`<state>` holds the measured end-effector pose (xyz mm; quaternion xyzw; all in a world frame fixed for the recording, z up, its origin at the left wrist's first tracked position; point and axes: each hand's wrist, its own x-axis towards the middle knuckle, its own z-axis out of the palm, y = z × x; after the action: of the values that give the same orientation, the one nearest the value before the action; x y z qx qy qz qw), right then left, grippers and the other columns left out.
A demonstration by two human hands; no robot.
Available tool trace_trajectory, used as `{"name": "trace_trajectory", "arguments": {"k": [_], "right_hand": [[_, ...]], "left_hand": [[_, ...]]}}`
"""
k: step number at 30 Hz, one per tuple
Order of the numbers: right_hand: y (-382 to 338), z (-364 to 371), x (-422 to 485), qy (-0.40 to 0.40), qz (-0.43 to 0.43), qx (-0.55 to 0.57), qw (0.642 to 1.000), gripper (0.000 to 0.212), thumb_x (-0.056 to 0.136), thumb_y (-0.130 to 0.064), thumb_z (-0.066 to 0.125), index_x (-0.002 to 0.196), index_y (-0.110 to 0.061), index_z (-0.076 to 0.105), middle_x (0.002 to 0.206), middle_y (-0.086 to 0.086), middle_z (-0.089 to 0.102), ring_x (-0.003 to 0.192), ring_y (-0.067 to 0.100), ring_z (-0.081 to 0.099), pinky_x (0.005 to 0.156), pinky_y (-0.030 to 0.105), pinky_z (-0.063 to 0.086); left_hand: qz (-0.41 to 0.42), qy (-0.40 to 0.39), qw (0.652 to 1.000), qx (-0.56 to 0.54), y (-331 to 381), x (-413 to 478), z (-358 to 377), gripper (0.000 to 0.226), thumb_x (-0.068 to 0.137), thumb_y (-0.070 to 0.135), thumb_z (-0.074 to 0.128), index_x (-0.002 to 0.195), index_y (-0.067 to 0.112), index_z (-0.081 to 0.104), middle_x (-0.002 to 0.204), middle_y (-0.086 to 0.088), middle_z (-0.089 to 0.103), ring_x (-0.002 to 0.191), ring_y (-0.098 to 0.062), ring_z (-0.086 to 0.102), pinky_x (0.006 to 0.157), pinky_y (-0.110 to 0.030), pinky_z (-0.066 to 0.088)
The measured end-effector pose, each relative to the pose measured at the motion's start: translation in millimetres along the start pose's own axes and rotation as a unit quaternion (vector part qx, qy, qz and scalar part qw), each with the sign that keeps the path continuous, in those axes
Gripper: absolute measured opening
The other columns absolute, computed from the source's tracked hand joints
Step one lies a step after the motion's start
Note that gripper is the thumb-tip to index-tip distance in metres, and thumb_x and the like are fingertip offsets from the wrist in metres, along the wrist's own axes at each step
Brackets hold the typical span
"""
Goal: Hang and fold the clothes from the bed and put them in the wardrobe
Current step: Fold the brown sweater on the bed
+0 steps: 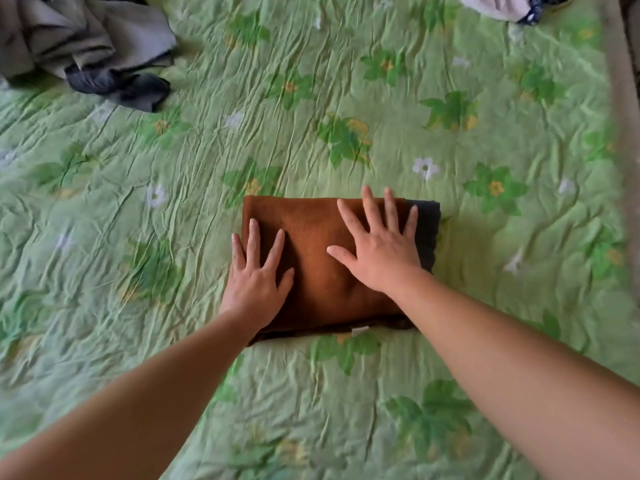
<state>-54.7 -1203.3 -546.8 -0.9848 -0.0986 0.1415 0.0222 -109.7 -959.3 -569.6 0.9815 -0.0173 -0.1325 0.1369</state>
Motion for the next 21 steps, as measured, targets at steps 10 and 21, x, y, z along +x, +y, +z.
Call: {"name": "trace_trajectory", "arguments": {"k": [10,21], "right_hand": [[16.9,30.8,10.1,0.005,0.001,0.023,1.000,0.081,0.086,-0.087,0.000,0.153,-0.047,-0.022,0.165,0.002,-0.028,0.150,0.029,-0.031,0.115,0.071,-0.009],[77.4,20.5,-36.2,0.050,0.392,0.527,0.753,0.081,0.068,-0.041,0.089,0.134,-0.022,0.046,0.133,0.004,0.061,0.110,0.023,0.063,0.093,0.040,0.048]], "left_hand": [[0.032,0.027,0.999,-0.020,-7.3,5.6,11.8,0.072,0.097,0.062,0.032,0.158,0.041,0.000,0.164,-0.005,-0.025,0.152,-0.036,-0.014,0.124,-0.052,0.005],[-0.160,-0.016,0.908,-0.386,-17.9,17.4,-45.8,0.078,0.083,0.030,0.077,0.141,0.055,0.030,0.115,0.001,0.065,0.095,-0.016,0.069,0.081,-0.043,0.061]]}}
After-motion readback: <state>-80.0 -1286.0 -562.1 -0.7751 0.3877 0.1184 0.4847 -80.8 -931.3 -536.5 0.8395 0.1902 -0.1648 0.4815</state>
